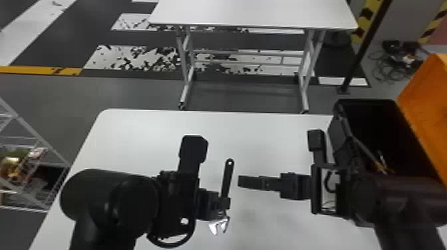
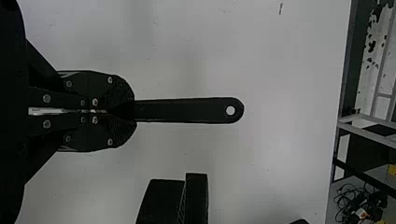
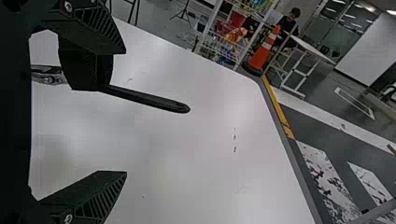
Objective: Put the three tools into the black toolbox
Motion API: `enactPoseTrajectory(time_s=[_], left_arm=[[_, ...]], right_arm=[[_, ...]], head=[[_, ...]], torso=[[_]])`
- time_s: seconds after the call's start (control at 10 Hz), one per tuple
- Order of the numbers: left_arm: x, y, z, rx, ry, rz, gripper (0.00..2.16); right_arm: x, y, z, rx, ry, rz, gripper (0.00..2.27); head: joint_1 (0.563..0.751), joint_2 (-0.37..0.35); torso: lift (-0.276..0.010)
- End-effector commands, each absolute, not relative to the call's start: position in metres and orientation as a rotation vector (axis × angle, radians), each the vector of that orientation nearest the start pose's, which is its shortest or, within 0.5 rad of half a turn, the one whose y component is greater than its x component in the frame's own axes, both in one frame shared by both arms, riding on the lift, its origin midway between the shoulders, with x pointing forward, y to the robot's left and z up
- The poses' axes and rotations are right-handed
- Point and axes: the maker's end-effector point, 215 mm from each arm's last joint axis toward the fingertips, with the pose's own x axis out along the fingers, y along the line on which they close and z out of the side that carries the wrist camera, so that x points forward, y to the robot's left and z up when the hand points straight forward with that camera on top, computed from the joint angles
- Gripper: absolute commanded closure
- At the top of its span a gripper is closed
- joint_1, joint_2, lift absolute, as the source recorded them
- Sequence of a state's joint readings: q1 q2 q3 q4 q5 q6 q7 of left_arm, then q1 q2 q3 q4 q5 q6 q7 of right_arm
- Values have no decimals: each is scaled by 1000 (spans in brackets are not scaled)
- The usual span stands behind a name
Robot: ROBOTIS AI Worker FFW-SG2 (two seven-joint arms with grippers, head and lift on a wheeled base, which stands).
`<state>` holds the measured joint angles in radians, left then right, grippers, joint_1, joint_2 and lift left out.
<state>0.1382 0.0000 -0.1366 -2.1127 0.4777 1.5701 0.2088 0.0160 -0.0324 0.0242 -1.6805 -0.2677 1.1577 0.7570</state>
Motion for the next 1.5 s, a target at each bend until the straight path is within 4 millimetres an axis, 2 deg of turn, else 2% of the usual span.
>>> enactPoseTrajectory(time_s=[0.0,0.6,1.0,1.4], left_arm=[[343,70,-505,-94,1180,-371,2088],[343,61,-511,-76,1199,-391,2088],[339,55,-514,-52,1206,-403,2088],[337,51,-514,-43,1205,-412,2088]], right_arm=[[408,-25,-491,571,951,858,80],[421,5,-493,509,953,890,80],[424,5,-498,513,939,887,80],[415,12,-505,521,949,897,134]], head=[[695,60],[695,94],[695,95],[695,97]], torso=[[-51],[-51],[-51],[-51]])
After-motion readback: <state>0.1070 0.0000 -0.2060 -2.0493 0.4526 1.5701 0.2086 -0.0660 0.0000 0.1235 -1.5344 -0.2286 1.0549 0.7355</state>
